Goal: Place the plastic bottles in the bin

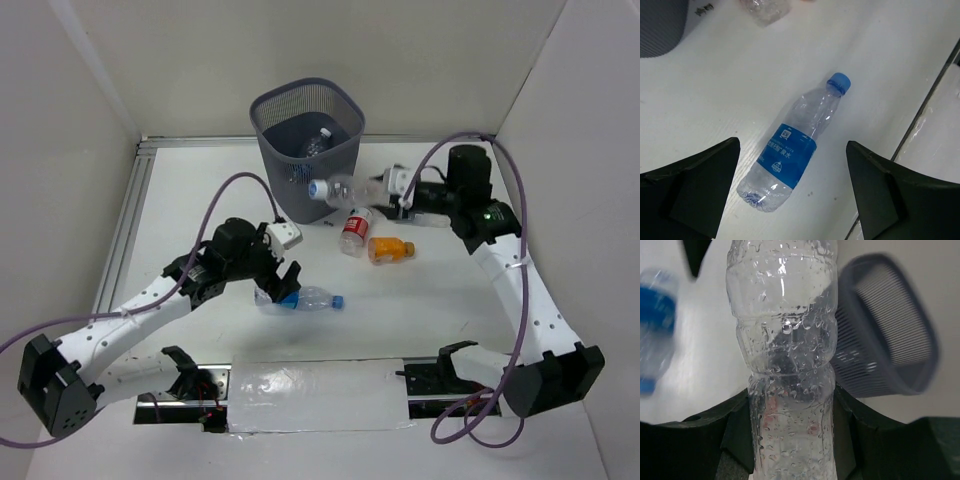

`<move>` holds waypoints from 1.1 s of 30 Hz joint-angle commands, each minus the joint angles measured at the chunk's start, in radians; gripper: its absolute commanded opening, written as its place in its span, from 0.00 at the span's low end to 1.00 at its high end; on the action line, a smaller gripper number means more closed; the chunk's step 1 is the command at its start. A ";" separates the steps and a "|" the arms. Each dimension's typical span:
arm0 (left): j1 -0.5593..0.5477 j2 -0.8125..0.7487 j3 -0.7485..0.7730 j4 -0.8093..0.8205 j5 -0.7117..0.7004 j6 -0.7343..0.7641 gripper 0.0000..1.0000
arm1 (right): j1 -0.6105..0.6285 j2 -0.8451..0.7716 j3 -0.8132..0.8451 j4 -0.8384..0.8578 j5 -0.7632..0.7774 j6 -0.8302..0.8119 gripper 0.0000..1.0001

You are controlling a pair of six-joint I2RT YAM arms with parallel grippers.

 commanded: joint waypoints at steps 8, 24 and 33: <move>-0.107 0.147 0.021 0.066 -0.077 0.216 1.00 | 0.073 0.438 0.524 0.563 0.234 0.798 0.33; -0.267 0.381 0.001 0.115 -0.291 0.279 1.00 | 0.021 0.796 1.071 0.358 0.244 1.055 1.00; -0.278 0.610 0.090 0.066 -0.399 0.267 0.37 | -0.286 0.450 0.705 0.347 0.061 1.115 1.00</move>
